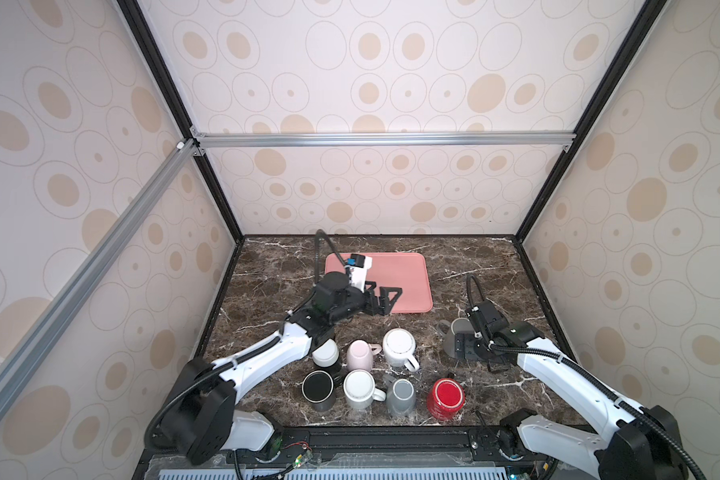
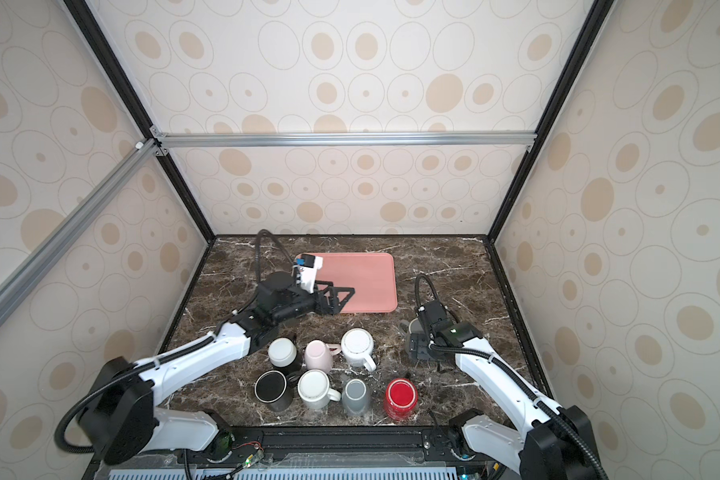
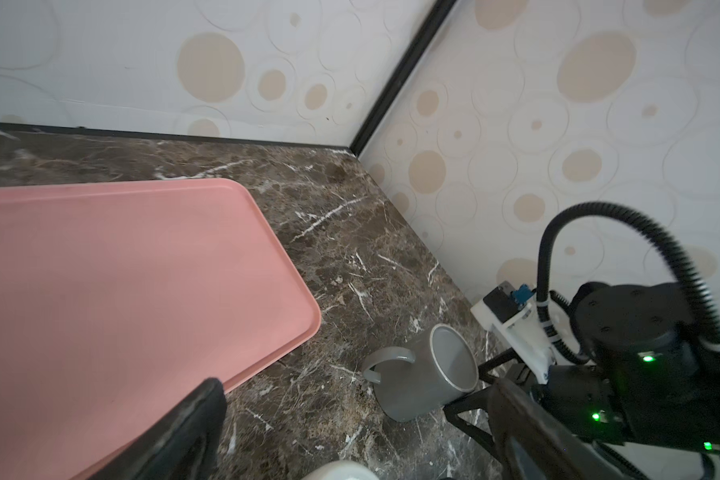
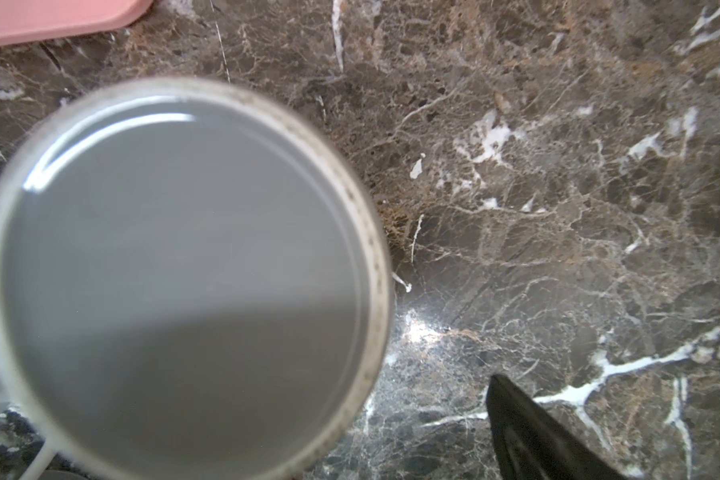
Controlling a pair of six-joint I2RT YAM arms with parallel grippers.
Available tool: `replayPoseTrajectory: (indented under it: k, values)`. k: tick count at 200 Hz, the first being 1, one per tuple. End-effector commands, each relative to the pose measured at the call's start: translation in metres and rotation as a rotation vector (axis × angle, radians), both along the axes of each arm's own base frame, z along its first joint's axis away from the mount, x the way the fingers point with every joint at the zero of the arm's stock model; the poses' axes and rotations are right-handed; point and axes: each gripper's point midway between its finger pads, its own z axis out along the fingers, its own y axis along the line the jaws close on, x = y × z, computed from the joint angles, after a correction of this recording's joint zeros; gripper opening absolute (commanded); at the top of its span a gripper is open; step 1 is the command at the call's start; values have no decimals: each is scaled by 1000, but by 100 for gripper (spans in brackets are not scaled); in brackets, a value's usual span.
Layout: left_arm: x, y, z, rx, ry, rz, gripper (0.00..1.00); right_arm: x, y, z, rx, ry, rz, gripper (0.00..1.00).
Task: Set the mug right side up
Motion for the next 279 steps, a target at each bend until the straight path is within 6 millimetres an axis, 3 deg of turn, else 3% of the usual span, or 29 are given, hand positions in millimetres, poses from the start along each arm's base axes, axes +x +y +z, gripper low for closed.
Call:
replayPoseTrajectory:
  k: [1,22,39,64,95,116,152,232,279]
  values:
    - [-2,-34,-22,138,-10,-146,95,2,-2,1,19,-25,-22,97]
    - [8,-67,-43,154,40,-220,87,3,-1,-1,28,-31,-20,97]
    - [21,-86,-74,249,82,-219,78,3,0,-1,33,-39,-17,97]
    - [35,-101,-111,445,80,-173,71,4,-3,-2,24,-51,-14,97]
    - [56,-114,-133,523,95,-134,72,3,-3,-5,29,-53,-13,96]
    - [58,-131,-135,504,94,-174,73,3,-4,-6,35,-55,-22,96]
    - [39,-147,-150,579,86,-242,73,7,-7,-4,31,-69,-36,96]
    - [7,-133,-150,523,118,-289,71,23,-11,-9,27,-83,-81,96]
    - [-8,-124,-132,455,116,-290,71,25,-9,-2,42,-94,-84,95]
